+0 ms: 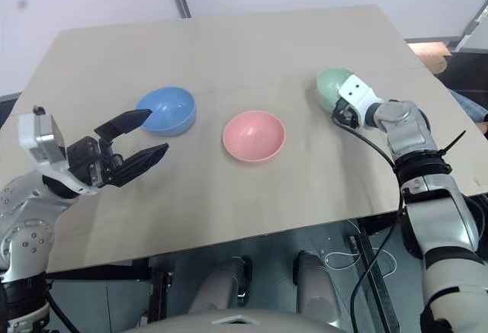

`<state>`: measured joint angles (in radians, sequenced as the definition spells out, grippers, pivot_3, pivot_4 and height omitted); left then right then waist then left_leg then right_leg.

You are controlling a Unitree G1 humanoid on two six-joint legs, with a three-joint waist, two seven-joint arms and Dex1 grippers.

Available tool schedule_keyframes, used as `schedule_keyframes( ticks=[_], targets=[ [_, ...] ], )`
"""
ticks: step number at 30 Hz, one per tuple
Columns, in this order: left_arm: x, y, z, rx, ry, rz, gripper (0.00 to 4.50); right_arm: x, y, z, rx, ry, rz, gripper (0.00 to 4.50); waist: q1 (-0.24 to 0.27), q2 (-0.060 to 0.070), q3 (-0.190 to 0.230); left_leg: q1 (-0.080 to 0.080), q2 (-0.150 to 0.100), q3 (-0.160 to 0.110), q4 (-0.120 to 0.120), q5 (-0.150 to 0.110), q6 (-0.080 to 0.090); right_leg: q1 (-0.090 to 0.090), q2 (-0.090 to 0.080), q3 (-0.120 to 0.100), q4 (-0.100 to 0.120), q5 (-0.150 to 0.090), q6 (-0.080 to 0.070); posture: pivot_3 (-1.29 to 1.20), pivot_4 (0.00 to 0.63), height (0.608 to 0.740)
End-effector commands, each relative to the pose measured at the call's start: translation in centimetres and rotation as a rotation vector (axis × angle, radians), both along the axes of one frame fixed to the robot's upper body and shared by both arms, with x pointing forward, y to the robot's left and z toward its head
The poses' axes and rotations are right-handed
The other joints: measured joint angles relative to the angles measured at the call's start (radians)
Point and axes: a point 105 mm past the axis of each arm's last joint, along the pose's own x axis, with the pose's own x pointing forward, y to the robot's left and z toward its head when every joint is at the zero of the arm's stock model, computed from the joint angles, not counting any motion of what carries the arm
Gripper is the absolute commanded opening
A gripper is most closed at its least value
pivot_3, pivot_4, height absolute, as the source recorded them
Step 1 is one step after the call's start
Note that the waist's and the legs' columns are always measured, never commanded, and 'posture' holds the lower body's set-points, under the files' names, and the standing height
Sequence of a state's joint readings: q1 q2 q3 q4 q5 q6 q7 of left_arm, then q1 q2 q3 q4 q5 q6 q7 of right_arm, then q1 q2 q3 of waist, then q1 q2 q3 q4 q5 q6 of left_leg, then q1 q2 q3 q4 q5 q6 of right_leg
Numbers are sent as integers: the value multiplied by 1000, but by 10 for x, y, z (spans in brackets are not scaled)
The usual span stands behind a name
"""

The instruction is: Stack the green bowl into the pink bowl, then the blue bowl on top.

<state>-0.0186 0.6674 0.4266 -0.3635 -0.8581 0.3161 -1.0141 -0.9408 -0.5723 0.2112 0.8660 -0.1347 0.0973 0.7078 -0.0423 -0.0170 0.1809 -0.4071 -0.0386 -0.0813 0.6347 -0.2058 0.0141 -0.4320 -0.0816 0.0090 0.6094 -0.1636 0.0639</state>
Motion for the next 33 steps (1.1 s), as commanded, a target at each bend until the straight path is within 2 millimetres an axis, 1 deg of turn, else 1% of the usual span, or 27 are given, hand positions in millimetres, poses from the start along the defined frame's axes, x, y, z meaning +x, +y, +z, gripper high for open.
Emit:
schedule_keyframes(
  ticks=[1,3,4,6,7,8,9,10,12,13,15,16,17,18,19,20,21,22,24,27,28,30,33],
  targets=[
    [-9,-1,9,6,-51,9,4500,7,5,22,-34,-83,50,1149,0,0,0,1,0,1,0,0,0,0,0,1,0,0,0,0,150,740],
    [-9,0,8,4,-47,23,4500,6,11,28,-73,-122,103,256,0,0,0,1,0,1,-1,0,0,0,1,1,0,0,0,0,150,740],
    [-9,1,7,2,-45,30,4500,4,15,33,-87,-148,139,114,0,0,0,2,1,1,-1,0,0,0,1,1,1,0,0,0,150,740],
    [-7,3,6,-2,-41,52,4500,-4,33,45,-59,-180,245,114,0,1,0,3,1,1,-1,0,0,1,1,2,1,0,0,0,150,740],
    [-6,5,3,-1,-34,70,4500,-14,50,54,-28,-200,327,114,-1,1,0,3,1,2,-1,0,0,1,2,3,1,0,0,0,150,740],
    [-4,10,-2,11,-22,105,4500,-33,80,66,31,-248,475,114,0,1,0,4,2,3,-1,0,0,1,2,4,1,0,0,0,150,740],
    [-2,14,-7,21,-13,138,4500,-54,105,74,83,-269,602,114,-1,1,0,4,3,3,-1,0,0,1,2,4,1,0,0,0,150,740],
    [0,18,-11,25,-4,167,4500,-74,123,78,117,-266,697,114,-3,1,0,5,4,4,-2,0,0,1,3,5,1,0,0,0,150,740],
    [3,25,-15,19,5,211,4500,-109,155,80,148,-257,834,114,0,1,1,7,8,6,-2,-2,-3,1,8,8,1,0,1,0,150,740],
    [5,29,-15,17,3,228,4500,-124,167,78,158,-231,889,114,2,1,1,7,10,4,-2,-3,-3,1,10,6,2,0,0,0,150,740],
    [8,33,-14,18,-2,244,4500,-139,179,70,157,-180,951,114,6,1,1,8,10,3,-2,-3,-4,1,11,6,2,-1,1,0,150,740],
    [9,34,-14,19,-3,246,4500,-141,182,65,145,-157,957,114,10,1,0,8,10,3,-2,-3,-4,1,11,5,2,-1,1,0,150,740],
    [10,35,-13,20,-4,246,4500,-138,185,59,124,-143,942,693,12,0,0,8,10,3,0,-3,-4,3,11,5,2,-3,-3,0,150,740],
    [11,35,-12,25,-8,248,4500,-134,186,53,103,-133,928,908,12,0,0,8,10,3,1,-3,-4,3,10,5,2,-3,-3,0,150,740],
    [12,35,-12,30,-11,250,4500,-131,186,49,87,-124,920,1239,12,-1,0,8,10,3,1,-3,-4,4,10,5,2,-3,-3,0,150,740],
    [13,35,-10,34,-14,252,4500,-128,185,47,69,-129,909,1743,12,-1,0,8,10,3,2,-3,-4,4,10,5,2,-3,-3,0,150,740],
    [15,35,-8,44,-21,264,4500,-123,182,47,40,-156,878,2148,12,-1,0,8,10,4,3,-3,-4,4,10,6,2,-3,-3,0,150,740],
    [17,35,-6,57,-18,279,4500,-120,176,47,13,-173,860,2583,12,-1,0,8,10,4,3,-3,-4,4,10,6,2,-3,-3,0,150,740],
    [21,36,-6,100,-19,320,4500,-116,167,52,-12,-203,823,2583,12,-1,0,8,10,4,2,-3,-4,4,10,6,2,-3,-3,0,150,740],
    [27,39,-4,189,-49,394,4500,-120,156,62,15,-222,797,2583,13,-1,0,8,10,3,0,-3,-5,2,11,5,2,-2,-4,0,150,740],
    [30,40,-4,224,-52,413,4500,-123,153,68,56,-223,781,2583,13,-1,0,8,10,3,-1,-4,-6,2,11,6,1,-1,-6,0,150,740],
    [37,46,-2,332,-87,499,4500,-128,145,80,146,-230,738,2583,11,-1,0,7,10,4,-2,-4,-6,1,11,6,0,1,-3,0,150,740],
    [50,54,2,472,-105,594,4500,-132,131,89,254,-220,652,2583,12,-2,0,7,10,4,-1,-4,-6,1,11,6,0,-1,-3,0,150,740]
  ],
)
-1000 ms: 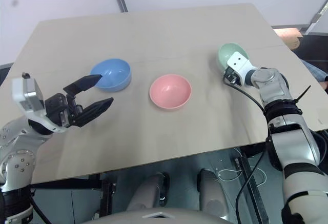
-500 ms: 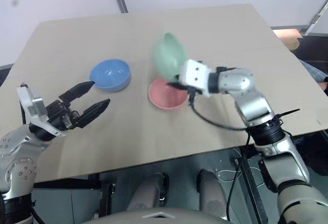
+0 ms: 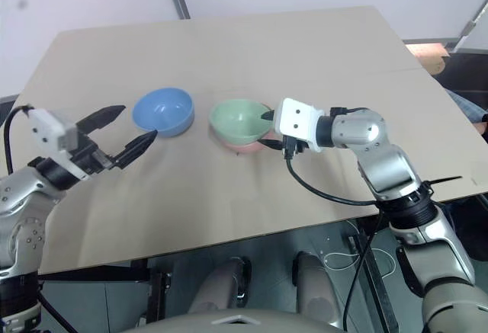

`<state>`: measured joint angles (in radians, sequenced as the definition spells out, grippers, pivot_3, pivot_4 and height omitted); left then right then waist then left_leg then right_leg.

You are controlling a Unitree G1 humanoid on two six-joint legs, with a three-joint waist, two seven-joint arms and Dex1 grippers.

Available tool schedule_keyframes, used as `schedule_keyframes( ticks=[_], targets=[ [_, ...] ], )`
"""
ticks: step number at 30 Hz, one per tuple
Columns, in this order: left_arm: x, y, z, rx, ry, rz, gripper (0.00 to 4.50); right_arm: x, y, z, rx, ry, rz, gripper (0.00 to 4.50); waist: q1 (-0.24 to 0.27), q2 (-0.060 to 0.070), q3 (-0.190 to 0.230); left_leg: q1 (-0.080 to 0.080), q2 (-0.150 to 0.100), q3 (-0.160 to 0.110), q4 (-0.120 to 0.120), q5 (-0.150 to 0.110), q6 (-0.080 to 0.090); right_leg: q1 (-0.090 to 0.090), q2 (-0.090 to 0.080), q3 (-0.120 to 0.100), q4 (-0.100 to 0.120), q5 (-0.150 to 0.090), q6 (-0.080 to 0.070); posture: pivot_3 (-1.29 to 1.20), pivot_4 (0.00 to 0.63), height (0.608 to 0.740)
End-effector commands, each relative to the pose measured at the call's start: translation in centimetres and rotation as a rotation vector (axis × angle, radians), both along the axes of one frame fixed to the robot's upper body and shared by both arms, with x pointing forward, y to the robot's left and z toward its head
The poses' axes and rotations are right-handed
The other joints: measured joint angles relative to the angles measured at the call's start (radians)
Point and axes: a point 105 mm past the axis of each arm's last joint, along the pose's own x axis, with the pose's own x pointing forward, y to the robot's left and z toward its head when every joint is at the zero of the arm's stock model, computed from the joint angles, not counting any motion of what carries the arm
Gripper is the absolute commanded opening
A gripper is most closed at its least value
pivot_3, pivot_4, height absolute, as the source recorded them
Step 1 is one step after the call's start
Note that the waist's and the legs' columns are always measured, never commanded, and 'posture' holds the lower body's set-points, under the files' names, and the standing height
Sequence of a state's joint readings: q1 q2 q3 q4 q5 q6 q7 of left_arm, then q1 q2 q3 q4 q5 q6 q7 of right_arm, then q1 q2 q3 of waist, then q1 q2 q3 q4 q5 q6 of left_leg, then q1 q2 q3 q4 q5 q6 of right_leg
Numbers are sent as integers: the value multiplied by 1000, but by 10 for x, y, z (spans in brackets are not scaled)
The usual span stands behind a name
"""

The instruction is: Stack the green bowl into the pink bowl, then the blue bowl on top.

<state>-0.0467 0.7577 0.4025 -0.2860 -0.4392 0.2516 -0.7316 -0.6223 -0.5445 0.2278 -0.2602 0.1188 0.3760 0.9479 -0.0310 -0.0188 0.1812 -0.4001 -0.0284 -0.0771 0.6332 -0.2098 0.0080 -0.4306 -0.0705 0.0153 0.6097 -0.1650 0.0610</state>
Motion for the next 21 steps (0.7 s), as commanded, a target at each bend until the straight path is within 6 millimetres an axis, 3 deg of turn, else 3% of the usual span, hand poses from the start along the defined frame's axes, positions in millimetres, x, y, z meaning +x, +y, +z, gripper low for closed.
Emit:
schedule_keyframes(
  ticks=[1,2,7,16,19,21],
  targets=[
    [14,9,16,180,-54,120,4500,-9,-17,26,137,10,-63,2583,1,0,0,0,0,0,0,0,0,0,0,0,0,-1,0,0,150,740],
    [18,11,17,207,-54,148,4500,-12,-20,27,153,25,-68,2583,4,0,0,0,0,0,0,0,0,0,0,0,0,-1,0,0,150,740],
    [41,12,-3,720,68,113,4500,-42,-42,43,277,94,-44,2583,17,1,1,0,0,1,0,0,0,0,0,0,0,-2,0,0,150,740],
    [71,2,-26,953,124,43,4500,-54,-62,46,298,50,-152,2583,19,0,2,-1,2,2,0,0,0,-1,1,0,0,-2,0,0,150,740],
    [78,0,-32,976,128,17,3719,-56,-62,49,312,48,-158,2614,19,0,2,-1,1,3,1,0,0,-1,1,1,0,-1,1,0,150,740],
    [79,-4,-35,977,134,-13,2819,-57,-61,50,313,45,-159,2614,16,-1,2,-2,2,3,1,0,0,-1,0,1,0,0,3,0,150,740]
  ],
)
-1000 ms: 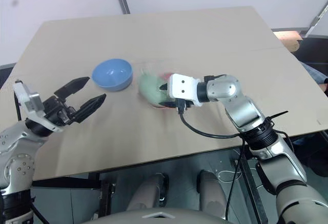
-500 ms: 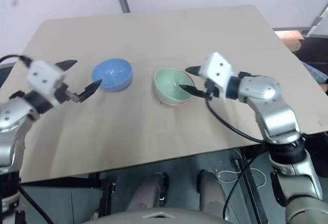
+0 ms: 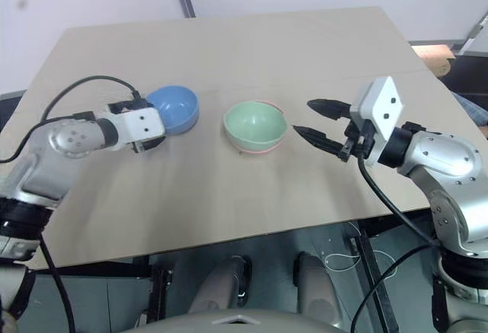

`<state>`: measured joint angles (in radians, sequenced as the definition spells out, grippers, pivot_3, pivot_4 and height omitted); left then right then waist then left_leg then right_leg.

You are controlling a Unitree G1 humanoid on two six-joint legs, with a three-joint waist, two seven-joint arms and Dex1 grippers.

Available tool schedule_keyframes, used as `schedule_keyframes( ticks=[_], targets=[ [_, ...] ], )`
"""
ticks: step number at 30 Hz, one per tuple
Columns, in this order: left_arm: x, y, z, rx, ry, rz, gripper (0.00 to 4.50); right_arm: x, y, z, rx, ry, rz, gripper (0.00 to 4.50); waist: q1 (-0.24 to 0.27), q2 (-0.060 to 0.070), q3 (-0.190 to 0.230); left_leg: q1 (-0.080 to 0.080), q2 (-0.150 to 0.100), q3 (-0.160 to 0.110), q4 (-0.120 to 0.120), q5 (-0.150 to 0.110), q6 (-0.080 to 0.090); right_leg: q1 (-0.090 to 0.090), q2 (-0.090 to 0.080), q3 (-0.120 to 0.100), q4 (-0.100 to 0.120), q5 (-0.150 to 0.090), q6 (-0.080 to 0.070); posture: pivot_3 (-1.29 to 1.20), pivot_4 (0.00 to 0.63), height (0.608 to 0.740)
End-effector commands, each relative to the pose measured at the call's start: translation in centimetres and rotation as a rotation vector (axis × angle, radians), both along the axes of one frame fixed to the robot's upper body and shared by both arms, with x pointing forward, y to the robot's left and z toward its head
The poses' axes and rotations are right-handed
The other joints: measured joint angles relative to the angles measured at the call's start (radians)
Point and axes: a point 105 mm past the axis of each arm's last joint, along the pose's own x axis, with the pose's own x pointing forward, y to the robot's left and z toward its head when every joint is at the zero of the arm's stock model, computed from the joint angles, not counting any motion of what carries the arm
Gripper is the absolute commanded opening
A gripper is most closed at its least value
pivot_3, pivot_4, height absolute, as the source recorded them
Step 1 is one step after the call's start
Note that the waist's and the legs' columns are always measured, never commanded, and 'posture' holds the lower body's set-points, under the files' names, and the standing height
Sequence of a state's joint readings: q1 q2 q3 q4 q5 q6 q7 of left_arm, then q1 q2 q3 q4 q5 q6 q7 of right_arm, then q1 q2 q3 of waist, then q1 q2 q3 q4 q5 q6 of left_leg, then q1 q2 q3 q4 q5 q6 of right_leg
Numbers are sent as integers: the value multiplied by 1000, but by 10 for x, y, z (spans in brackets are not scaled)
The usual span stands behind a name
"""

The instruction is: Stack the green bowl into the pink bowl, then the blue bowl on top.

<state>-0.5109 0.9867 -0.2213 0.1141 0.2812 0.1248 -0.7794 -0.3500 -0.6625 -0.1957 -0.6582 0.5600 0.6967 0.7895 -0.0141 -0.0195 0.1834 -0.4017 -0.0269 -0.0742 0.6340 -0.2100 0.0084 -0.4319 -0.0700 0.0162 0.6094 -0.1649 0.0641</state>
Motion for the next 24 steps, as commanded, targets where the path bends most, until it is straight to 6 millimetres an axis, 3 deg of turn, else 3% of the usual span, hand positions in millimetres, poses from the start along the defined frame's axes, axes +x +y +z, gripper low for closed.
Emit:
schedule_keyframes(
  ticks=[1,6,8,12,17,20,21,22,24],
  targets=[
    [4,-5,7,34,-14,-46,2277,-7,-1,12,3,-57,-7,2614,-1,0,0,0,0,0,0,0,0,0,0,0,0,0,1,0,150,740],
    [8,-18,12,19,-27,-102,85,-8,-1,12,2,-56,-7,2614,1,0,0,0,0,0,0,0,0,0,0,0,0,1,1,0,150,740],
    [7,-28,21,-25,-35,-150,85,-8,-1,12,2,-56,-10,2614,2,0,0,0,0,0,0,0,0,0,0,0,0,1,1,0,150,740],
    [-21,-98,72,-281,-53,-467,85,-8,-6,13,0,-62,-37,2614,7,-1,1,-3,1,-2,2,0,0,0,0,-2,0,1,1,0,150,740],
    [-44,-141,84,-280,10,-692,85,-8,-10,14,6,-76,-70,2614,-2,-1,1,-9,-1,-4,7,0,0,-4,0,-3,0,1,2,0,150,740],
    [-48,-149,84,-270,72,-759,85,-9,-11,15,4,-86,-87,2614,-3,-1,1,-8,-1,-3,7,0,0,-4,0,-3,2,1,2,0,150,740],
    [-49,-148,80,-247,92,-770,719,-9,-11,15,3,-88,-91,2614,-3,-1,1,-8,-1,-3,7,0,0,-4,1,-3,2,1,2,0,150,740],
    [-48,-146,77,-224,101,-775,1000,-10,-12,15,2,-91,-96,2614,-3,-1,1,-8,-1,-3,8,0,0,-4,1,-3,2,1,2,0,150,740],
    [-44,-143,75,-205,97,-775,2034,-11,-14,16,3,-94,-113,2614,-2,-1,1,-9,-1,-3,8,0,0,-4,1,-3,2,1,2,0,150,740]
  ],
)
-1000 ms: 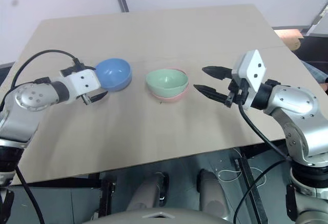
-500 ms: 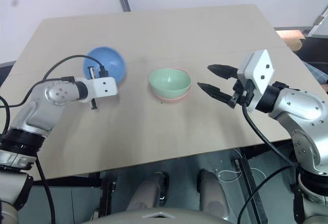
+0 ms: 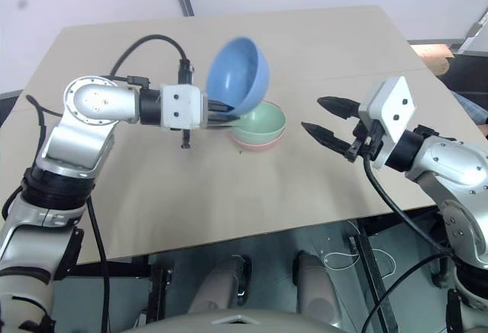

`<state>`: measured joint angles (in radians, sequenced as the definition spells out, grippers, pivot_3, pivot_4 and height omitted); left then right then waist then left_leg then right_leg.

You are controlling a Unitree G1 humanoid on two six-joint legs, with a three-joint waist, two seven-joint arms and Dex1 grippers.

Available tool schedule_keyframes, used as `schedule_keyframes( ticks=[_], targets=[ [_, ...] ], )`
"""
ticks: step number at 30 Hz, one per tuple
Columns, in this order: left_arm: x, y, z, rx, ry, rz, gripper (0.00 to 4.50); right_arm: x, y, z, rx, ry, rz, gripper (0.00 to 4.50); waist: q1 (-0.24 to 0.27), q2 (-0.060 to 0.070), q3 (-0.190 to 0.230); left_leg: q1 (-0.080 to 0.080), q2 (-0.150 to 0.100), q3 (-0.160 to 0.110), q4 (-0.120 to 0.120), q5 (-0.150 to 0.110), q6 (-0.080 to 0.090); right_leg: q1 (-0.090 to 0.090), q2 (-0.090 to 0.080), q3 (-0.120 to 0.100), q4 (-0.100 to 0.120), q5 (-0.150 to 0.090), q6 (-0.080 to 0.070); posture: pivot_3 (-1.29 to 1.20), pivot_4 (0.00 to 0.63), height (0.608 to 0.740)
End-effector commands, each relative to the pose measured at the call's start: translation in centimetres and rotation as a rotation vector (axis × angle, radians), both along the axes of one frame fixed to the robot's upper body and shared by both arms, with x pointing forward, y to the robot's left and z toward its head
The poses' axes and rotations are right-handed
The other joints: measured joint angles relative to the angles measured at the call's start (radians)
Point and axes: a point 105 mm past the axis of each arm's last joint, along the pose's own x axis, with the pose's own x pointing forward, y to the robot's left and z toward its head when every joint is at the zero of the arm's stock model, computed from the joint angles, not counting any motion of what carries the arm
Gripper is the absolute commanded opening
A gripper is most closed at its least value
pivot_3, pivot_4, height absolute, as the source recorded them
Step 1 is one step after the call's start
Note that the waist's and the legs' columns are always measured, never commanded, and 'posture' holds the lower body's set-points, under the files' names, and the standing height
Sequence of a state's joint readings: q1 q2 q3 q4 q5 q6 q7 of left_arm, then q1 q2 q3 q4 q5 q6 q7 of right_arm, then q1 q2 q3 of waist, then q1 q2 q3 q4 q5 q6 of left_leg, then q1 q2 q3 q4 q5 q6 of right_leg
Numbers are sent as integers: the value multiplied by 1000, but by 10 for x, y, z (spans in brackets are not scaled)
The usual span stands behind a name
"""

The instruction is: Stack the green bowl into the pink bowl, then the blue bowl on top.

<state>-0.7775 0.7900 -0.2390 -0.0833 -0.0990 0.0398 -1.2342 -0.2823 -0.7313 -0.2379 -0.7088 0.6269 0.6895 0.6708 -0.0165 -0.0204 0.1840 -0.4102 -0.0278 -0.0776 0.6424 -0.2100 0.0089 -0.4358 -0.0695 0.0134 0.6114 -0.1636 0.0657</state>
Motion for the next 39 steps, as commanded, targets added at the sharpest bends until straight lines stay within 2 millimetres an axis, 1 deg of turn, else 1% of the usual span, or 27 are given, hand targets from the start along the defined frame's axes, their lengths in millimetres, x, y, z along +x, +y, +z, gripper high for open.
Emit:
schedule_keyframes(
  ticks=[1,2,3,6,9,10,12,14,15,16,18,19,20,22,25,27,30,35,37,39],
  targets=[
    [5,3,8,4,-60,-3,2508,-8,-3,13,-5,-77,-22,2614,1,0,0,0,0,0,1,0,0,0,0,0,0,0,0,0,150,740],
    [7,2,10,-11,-77,3,3005,-8,-4,13,-4,-76,-27,2614,3,0,0,-1,0,0,1,0,0,0,0,0,0,0,0,0,150,740],
    [8,1,12,-19,-95,4,3345,-9,-4,12,-3,-75,-30,2614,3,0,0,-1,0,0,1,0,0,0,0,0,0,0,0,0,150,740],
    [8,5,23,-85,-103,38,3345,-10,-4,9,0,-65,-31,2614,4,0,0,-2,0,-1,3,0,1,0,0,-1,0,0,1,0,150,740],
    [10,21,36,-182,-74,147,3345,-9,-4,4,-9,-40,-20,2614,0,0,0,-3,0,-1,5,-1,1,0,0,-1,0,1,1,0,150,740],
    [9,30,40,-261,-55,194,3345,-7,-4,2,-11,-42,-23,2614,-1,0,0,-3,0,-1,5,-1,1,0,0,0,0,1,1,0,150,740],
    [3,37,47,-427,-6,210,3345,-3,-5,-1,-18,-55,-37,2614,-5,0,0,-2,0,0,5,-1,2,0,0,0,1,1,1,0,150,740],
    [-3,57,35,-518,37,311,3345,7,-8,-10,-11,-26,-53,2614,-5,1,0,-1,2,0,5,-1,2,0,0,0,2,1,1,0,150,740],
    [-5,63,30,-536,57,344,3345,10,-10,-13,-8,-18,-60,2614,-8,0,0,-1,2,0,5,-1,2,0,0,0,1,1,1,0,150,740],
    [-9,70,21,-579,108,405,3608,13,-10,-20,-4,26,-43,2856,-7,0,0,0,3,0,5,-1,2,1,0,1,2,1,1,0,150,740],
    [-20,71,3,-614,166,441,4253,16,-11,-30,15,91,-5,3473,-6,0,0,0,3,0,6,-1,2,1,0,1,2,1,1,0,150,740],
    [-27,69,-6,-642,204,456,4493,17,-13,-34,19,119,13,3857,-3,0,0,0,3,0,6,-1,2,1,0,1,3,0,1,0,150,740],
    [-32,68,-12,-665,227,468,4500,18,-14,-38,16,135,27,4463,-1,0,0,1,3,1,7,-1,2,2,0,1,3,0,0,0,150,740],
    [-39,71,-20,-694,263,502,4500,19,-18,-44,9,163,45,4463,9,0,0,1,3,0,7,-1,2,3,-1,1,3,-1,-1,0,150,740],
    [-45,89,-24,-746,263,589,4500,15,-27,-49,-29,179,58,4463,9,0,0,1,3,0,8,-1,2,3,-1,0,4,-2,-3,0,150,740],
    [-57,96,-25,-761,303,580,4500,11,-36,-49,-40,202,55,4463,6,0,0,3,3,0,7,-1,1,3,-1,1,5,-2,-3,0,150,740],
    [-66,112,-32,-728,310,649,4500,2,-56,-49,-82,231,21,4463,6,0,0,4,3,1,7,-1,1,4,-1,2,5,-2,-3,0,150,740],
    [-79,127,-44,-652,353,677,4500,-9,-91,-43,-164,252,-67,4463,7,0,0,5,4,3,7,-1,1,4,-1,3,5,-2,-3,0,150,740],
    [-79,130,-46,-639,367,680,4500,-10,-99,-41,-186,253,-96,4463,7,-1,0,5,4,4,7,-2,1,4,-1,3,5,-2,-3,0,150,740],
    [-78,131,-49,-627,382,677,4500,-10,-103,-41,-196,252,-112,4463,7,-1,0,6,5,5,7,-2,1,4,-1,3,5,-2,-3,0,150,740]
  ],
)
